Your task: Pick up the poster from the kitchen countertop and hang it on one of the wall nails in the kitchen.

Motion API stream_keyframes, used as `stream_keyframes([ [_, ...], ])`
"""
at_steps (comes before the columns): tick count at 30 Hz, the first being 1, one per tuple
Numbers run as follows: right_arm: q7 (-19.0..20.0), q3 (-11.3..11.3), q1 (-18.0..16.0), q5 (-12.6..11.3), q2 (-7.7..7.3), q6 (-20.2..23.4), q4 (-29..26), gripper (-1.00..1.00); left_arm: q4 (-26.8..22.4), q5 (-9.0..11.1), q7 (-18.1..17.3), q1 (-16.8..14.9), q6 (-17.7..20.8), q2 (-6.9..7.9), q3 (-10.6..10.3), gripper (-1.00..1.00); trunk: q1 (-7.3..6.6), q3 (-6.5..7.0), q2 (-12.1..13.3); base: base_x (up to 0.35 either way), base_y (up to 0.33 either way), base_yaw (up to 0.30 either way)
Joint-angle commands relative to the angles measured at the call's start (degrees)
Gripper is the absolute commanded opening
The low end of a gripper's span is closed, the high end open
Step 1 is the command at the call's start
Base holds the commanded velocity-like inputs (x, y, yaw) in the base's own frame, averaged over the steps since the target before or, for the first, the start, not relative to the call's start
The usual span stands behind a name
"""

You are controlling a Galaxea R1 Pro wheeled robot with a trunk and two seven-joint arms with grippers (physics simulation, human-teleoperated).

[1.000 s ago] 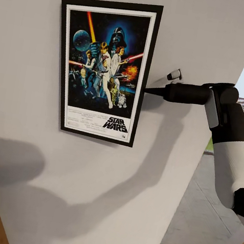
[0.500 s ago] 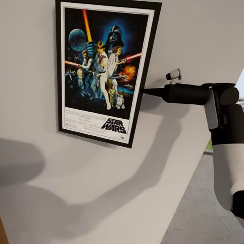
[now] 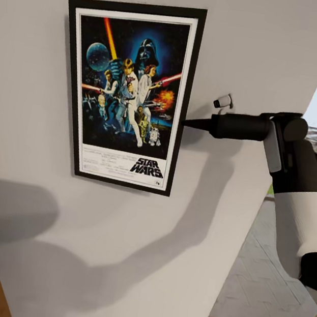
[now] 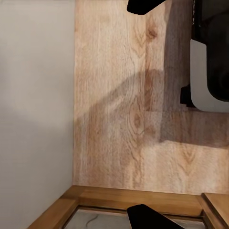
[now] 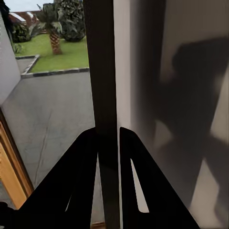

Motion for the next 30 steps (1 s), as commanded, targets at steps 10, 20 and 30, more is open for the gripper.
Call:
stream_keyframes([
  [10, 0.25, 0.10, 0.33, -0.32, -0.11, 0.38, -0.07, -1.00, -0.05, 0.00, -0.43, 0.03, -0.03, -0.04, 0.29, 1.00, 0.02, -0.01, -0.03, 0.000, 0.000, 0.000],
  [20, 0.24, 0.10, 2.49, -0.26, -0.12, 0.41, -2.08, -1.00, -0.05, 0.00, -0.43, 0.03, -0.03, -0.04, 0.29, 1.00, 0.02, -0.01, -0.03, 0.000, 0.000, 0.000],
  [30, 0.28, 0.10, 3.50, -0.23, -0.12, 0.36, -2.57, -1.00, -0.05, 0.00, -0.43, 0.03, -0.02, -0.04, 0.29, 1.00, 0.02, -0.01, -0.03, 0.000, 0.000, 0.000],
])
